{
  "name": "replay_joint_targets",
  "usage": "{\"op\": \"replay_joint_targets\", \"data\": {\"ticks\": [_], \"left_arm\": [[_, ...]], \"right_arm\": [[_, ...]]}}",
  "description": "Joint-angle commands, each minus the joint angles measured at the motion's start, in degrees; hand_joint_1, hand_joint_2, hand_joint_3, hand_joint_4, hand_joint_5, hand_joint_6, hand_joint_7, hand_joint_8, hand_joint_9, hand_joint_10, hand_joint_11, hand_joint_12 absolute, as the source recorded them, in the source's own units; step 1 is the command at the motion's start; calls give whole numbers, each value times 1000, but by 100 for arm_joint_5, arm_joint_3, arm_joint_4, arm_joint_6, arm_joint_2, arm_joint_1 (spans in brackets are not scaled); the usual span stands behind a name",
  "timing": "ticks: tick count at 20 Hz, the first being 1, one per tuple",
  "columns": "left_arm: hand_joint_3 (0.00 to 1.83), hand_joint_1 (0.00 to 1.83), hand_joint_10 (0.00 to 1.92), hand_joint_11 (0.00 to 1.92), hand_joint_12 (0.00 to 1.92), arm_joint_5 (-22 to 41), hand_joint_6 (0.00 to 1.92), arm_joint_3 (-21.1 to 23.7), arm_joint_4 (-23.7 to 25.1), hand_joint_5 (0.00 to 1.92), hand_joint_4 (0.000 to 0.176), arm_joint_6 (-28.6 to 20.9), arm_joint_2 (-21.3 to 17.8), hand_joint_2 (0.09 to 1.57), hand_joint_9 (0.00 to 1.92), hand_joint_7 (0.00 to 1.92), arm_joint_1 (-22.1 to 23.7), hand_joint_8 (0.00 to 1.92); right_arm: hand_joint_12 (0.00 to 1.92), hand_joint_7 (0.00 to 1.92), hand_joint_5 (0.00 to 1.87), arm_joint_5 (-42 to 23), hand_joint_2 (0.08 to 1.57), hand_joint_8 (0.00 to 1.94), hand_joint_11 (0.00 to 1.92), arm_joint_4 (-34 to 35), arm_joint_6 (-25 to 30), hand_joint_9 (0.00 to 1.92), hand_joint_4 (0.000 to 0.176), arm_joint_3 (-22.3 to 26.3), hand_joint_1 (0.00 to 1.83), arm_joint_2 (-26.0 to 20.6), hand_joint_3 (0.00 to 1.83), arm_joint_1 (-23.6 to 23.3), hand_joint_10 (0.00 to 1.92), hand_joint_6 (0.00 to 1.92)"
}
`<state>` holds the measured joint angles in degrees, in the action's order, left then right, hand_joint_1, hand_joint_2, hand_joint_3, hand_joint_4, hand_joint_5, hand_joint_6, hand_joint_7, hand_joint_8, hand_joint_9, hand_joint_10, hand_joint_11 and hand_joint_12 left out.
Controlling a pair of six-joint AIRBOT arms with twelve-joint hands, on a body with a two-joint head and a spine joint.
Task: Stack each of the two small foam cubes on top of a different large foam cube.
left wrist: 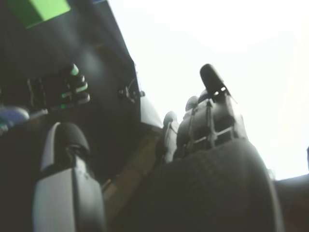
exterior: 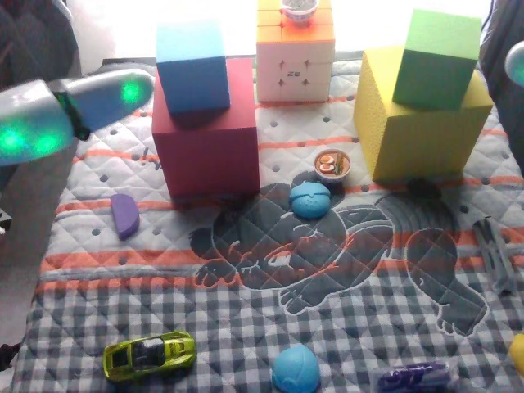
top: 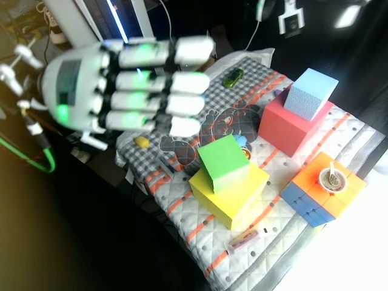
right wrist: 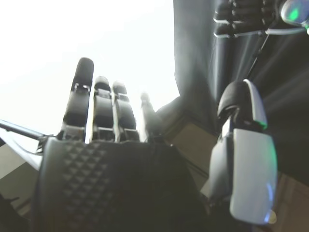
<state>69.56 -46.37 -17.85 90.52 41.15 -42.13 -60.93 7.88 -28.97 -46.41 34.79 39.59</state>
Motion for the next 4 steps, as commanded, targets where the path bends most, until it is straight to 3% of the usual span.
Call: {"op": "replay_joint_targets", "data": {"ticks": [1,2,3,4], "left_arm": [[2,591,0,0,729,1056,0,-7,86,0,154,-171,-86,1071,0,0,-21,0],[4,556,0,0,434,1204,0,-5,100,0,172,-300,-86,1090,0,0,-143,0],[4,528,0,0,294,1389,0,9,106,0,175,-422,-78,1108,0,0,-280,0],[0,527,0,0,264,1496,0,17,106,0,176,-460,-58,1096,0,0,-368,0]], "right_arm": [[291,0,0,-1284,1134,0,0,30,25,0,97,-7,420,9,2,59,0,0],[57,0,0,-1645,1125,0,0,116,25,0,79,-20,496,47,0,332,0,0],[11,0,0,-2096,1111,0,0,248,25,0,57,-41,543,109,0,700,0,0],[1,0,0,-2372,1144,0,0,335,25,0,47,-52,518,147,8,947,0,0]]}}
